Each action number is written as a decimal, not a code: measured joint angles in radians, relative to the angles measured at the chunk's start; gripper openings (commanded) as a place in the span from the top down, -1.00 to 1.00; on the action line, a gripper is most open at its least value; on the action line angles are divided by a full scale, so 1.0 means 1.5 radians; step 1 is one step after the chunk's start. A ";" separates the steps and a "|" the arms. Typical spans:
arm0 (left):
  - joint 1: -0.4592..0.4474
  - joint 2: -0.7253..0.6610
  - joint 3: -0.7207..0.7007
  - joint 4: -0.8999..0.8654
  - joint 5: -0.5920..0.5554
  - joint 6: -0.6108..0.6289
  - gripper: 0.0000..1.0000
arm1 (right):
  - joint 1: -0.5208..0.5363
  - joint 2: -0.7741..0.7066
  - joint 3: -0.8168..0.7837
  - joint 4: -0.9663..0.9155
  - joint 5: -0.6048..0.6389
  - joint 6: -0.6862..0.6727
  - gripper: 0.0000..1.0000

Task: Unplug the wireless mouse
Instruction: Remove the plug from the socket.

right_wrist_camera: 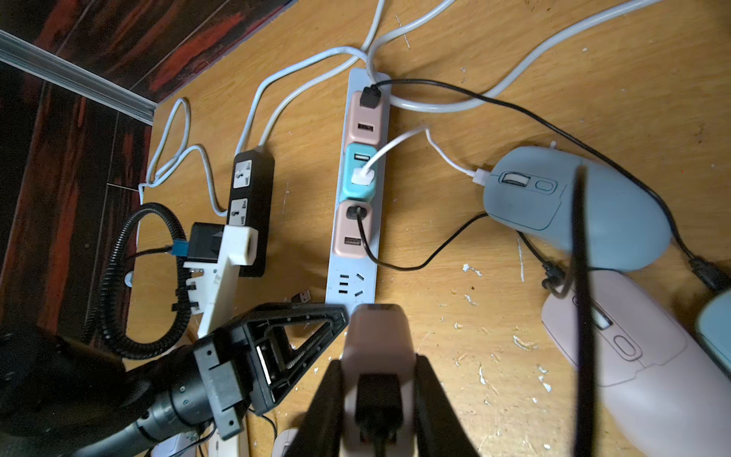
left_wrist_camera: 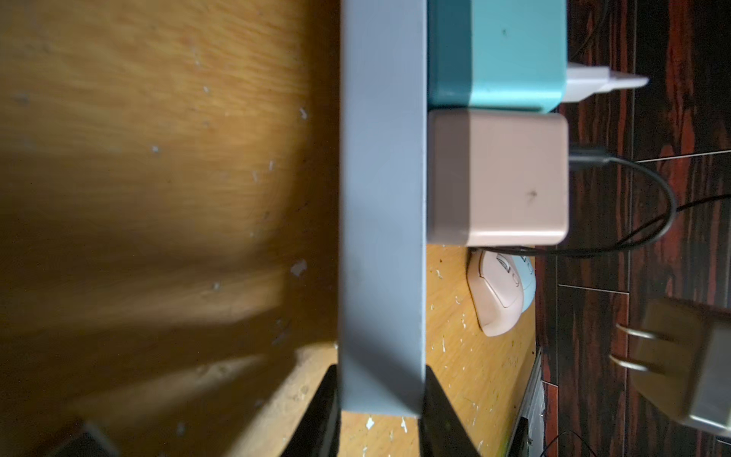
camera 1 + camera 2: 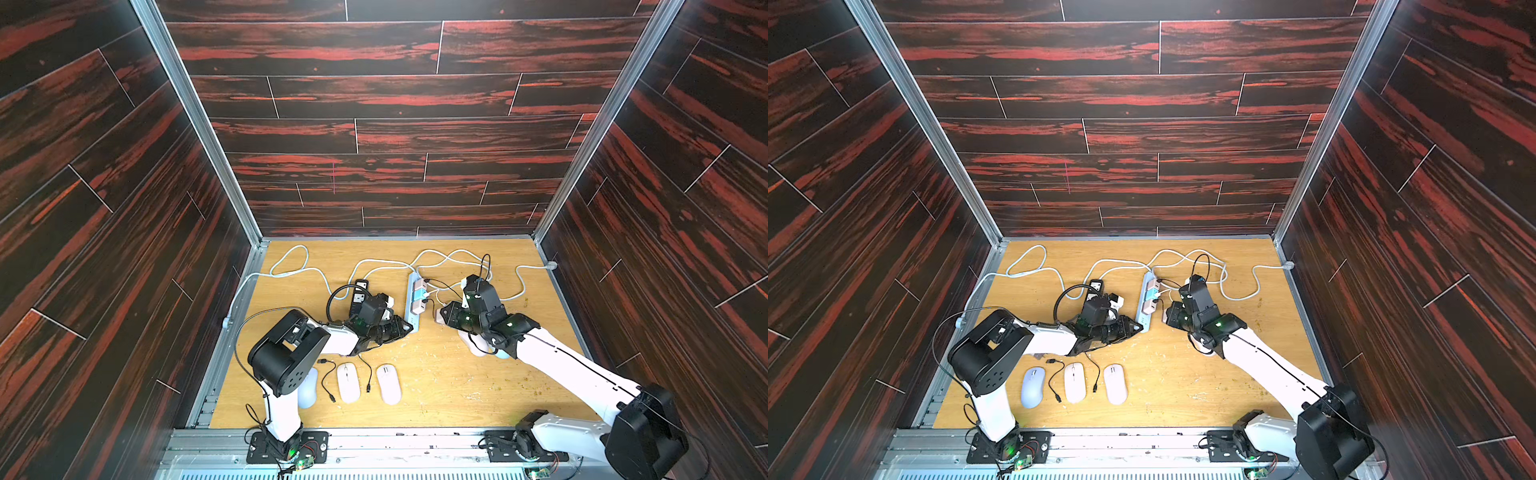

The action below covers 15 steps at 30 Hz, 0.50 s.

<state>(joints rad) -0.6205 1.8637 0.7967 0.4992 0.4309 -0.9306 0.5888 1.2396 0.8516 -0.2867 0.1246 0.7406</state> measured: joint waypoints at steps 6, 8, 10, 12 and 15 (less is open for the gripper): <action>-0.002 -0.001 0.000 -0.028 0.003 0.007 -0.14 | 0.000 -0.001 0.000 -0.004 0.009 -0.008 1.00; -0.002 -0.017 0.003 -0.051 -0.004 0.021 -0.30 | 0.000 -0.004 0.000 -0.004 0.013 -0.015 1.00; -0.002 -0.038 0.003 -0.082 -0.015 0.033 -0.44 | 0.000 -0.007 0.001 -0.005 0.015 -0.026 1.00; -0.002 -0.070 0.003 -0.123 -0.032 0.050 -0.54 | 0.000 -0.009 0.005 -0.007 0.014 -0.039 1.00; -0.002 -0.129 0.007 -0.189 -0.067 0.091 -0.65 | 0.000 -0.013 0.009 -0.008 0.012 -0.058 1.00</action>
<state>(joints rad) -0.6231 1.6703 0.8066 0.2157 0.3309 -0.7940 0.5888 1.2205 0.8658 -0.2985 0.1429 0.6529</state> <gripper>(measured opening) 0.795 0.277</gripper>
